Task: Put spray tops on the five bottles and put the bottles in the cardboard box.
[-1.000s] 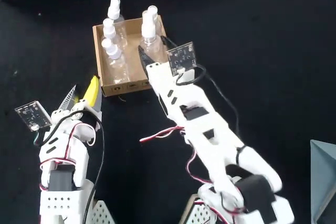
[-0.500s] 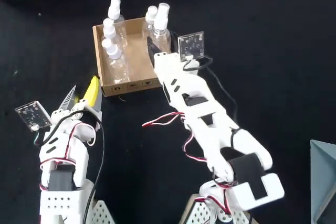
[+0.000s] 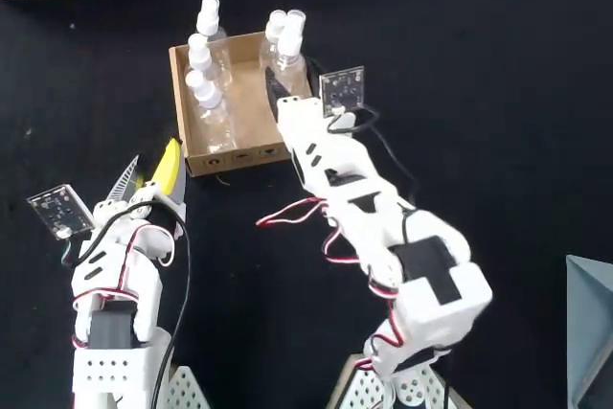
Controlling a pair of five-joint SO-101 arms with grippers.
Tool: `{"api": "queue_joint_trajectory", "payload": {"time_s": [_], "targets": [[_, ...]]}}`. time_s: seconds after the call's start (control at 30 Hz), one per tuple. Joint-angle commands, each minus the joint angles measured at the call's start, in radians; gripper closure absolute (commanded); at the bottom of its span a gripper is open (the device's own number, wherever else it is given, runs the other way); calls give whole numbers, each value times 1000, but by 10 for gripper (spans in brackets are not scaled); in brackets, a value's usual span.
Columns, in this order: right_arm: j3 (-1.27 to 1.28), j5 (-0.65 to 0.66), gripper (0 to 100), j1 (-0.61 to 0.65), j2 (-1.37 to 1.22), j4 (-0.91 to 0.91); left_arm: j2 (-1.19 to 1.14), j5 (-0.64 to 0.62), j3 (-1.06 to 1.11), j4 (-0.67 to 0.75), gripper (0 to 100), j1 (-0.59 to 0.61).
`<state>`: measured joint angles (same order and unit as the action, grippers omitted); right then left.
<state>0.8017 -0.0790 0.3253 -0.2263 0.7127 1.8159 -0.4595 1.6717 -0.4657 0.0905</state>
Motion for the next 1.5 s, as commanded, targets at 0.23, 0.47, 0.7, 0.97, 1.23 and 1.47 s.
{"api": "queue_joint_trajectory", "payload": {"time_s": [0.23,0.47,0.7,0.97,1.23,1.47], "targets": [[-166,-2,970,-21,-128,32,9,-8,-4,-5,802,12],[-214,0,969,-21,-200,32,9,-8,-4,-5,802,12],[-209,0,966,-26,-202,31,9,-8,-2,-5,802,12],[-209,2,966,-25,-200,25,5,-8,28,58,802,12],[-208,77,965,-25,-202,25,5,-8,28,58,802,12],[-186,83,965,-28,-194,32,5,-8,28,58,802,12]]}}
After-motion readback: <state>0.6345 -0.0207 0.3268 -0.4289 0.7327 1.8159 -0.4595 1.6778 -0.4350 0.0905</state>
